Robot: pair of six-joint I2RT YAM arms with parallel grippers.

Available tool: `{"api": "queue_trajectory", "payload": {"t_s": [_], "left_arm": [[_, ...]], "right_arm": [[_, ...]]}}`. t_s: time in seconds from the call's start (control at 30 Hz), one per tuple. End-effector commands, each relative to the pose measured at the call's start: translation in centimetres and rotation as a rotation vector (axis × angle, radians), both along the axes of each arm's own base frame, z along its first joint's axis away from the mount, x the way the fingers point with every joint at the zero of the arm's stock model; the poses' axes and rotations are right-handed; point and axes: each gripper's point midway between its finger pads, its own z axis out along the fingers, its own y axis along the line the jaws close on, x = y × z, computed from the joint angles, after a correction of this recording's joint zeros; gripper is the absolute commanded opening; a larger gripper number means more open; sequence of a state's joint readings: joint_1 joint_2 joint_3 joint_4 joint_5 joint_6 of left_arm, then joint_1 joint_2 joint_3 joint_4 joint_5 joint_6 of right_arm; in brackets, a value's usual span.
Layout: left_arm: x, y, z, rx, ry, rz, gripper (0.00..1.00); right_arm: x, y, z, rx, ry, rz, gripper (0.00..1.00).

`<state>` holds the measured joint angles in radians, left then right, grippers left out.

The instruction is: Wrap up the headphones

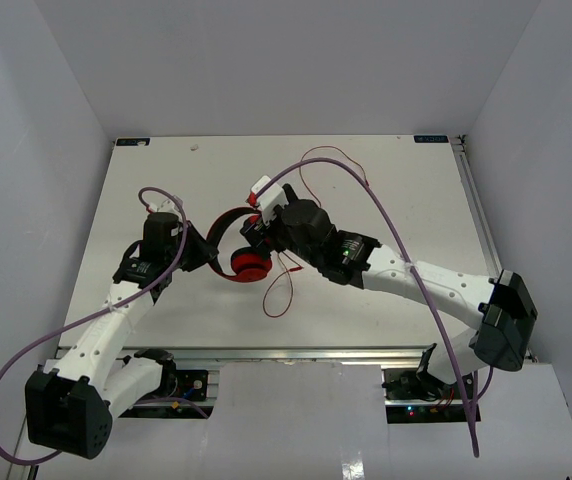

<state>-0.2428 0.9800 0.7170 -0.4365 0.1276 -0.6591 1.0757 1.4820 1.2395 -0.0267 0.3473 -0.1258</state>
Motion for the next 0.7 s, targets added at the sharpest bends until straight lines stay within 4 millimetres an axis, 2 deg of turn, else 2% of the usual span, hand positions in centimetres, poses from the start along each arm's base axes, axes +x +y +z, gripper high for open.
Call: {"api": "queue_trajectory", "payload": {"t_s": [0.0,0.27,0.47,0.6,0.67], "left_arm": [[0.4,-1.4,3.0,-0.059,-0.098,-0.054,0.00],[0.5,-1.0,1.5,-0.023,-0.070,-0.038,0.00],[0.4,-0.9,0.8,-0.002,-0.052,-0.029,0.00],[0.3,-0.9,1.0,-0.002,-0.056,-0.029,0.00],[0.3,-0.8,1.1,0.002,-0.059,-0.026,0.00]], "right_arm": [[0.1,1.5,1.7,0.043,-0.031,0.033,0.90],[-0.1,2.0,3.9,0.112,-0.055,0.025,0.90],[0.1,2.6,4.8,0.130,-0.046,0.012,0.90],[0.8,2.9,4.1,0.090,-0.044,-0.029,0.90],[1.2,2.5,2.5,0.024,-0.036,-0.057,0.90]]}}
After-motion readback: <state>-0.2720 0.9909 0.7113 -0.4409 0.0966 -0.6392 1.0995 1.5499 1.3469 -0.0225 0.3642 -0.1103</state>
